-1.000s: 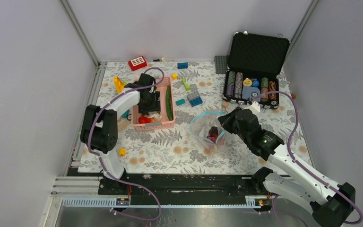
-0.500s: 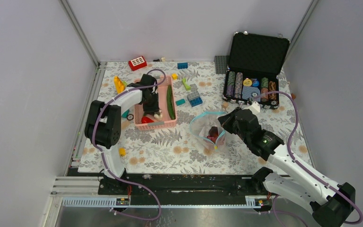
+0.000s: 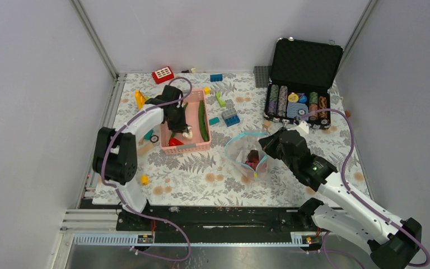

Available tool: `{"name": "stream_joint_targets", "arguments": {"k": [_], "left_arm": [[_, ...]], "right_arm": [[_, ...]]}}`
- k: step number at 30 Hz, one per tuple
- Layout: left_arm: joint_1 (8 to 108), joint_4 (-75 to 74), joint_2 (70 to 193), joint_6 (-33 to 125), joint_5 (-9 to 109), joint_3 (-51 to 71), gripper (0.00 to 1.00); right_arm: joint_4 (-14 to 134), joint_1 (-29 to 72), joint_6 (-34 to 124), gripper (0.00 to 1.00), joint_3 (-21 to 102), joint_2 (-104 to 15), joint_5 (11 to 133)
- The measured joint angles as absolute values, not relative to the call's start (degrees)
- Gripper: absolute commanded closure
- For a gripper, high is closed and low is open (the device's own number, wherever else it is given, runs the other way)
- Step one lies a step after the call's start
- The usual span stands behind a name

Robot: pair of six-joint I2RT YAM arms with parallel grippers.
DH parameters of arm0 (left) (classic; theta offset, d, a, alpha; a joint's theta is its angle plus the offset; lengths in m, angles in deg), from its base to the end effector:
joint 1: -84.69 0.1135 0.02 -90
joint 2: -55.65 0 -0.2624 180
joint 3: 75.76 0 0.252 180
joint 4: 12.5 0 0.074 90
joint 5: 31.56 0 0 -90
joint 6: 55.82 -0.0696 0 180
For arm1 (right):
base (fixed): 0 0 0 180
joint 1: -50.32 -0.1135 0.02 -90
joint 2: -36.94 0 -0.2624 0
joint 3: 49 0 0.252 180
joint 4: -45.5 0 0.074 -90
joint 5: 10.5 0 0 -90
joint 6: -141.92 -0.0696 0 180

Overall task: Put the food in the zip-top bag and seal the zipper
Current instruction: Pick up the fake vegetable from the bin, then place the fake vegetable in the zipper food storage bag.

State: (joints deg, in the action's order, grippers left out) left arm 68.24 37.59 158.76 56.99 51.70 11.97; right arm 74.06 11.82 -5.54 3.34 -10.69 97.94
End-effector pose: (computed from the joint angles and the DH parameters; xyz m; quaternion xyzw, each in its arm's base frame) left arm 0.3640 -0.1160 0.1720 -0.0416 0.9747 -0.1253 0.1804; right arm 0.1877 0.1212 0.2714 0.2225 0.8014 0.3103 0.4603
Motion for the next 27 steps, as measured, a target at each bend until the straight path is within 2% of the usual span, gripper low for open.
{"name": "stream_joint_targets", "arguments": {"k": [10,15,20,24,27], "left_arm": [[66.5,35.3,137.3,59.3,47.0,9.5,1.0],[56.8,30.9,130.9,58.8,40.7,9.2,1.0],[44.6,24.3,129.8,57.9,34.0,8.0,0.99],[39.7,21.8,132.2,57.9,31.8,8.2,0.9],[38.1,20.9,136.2,57.9,30.8,8.6,0.72]], "right_arm": [[74.0,11.8,-5.3,1.0,3.0,-10.3,97.8],[73.8,11.8,-5.0,1.0,3.0,-10.1,97.3],[73.6,11.8,-4.9,1.0,2.9,-10.1,96.6],[73.6,11.9,-4.8,1.0,2.8,-9.9,96.3],[73.6,11.9,-4.8,1.0,2.7,-9.8,96.3]]}}
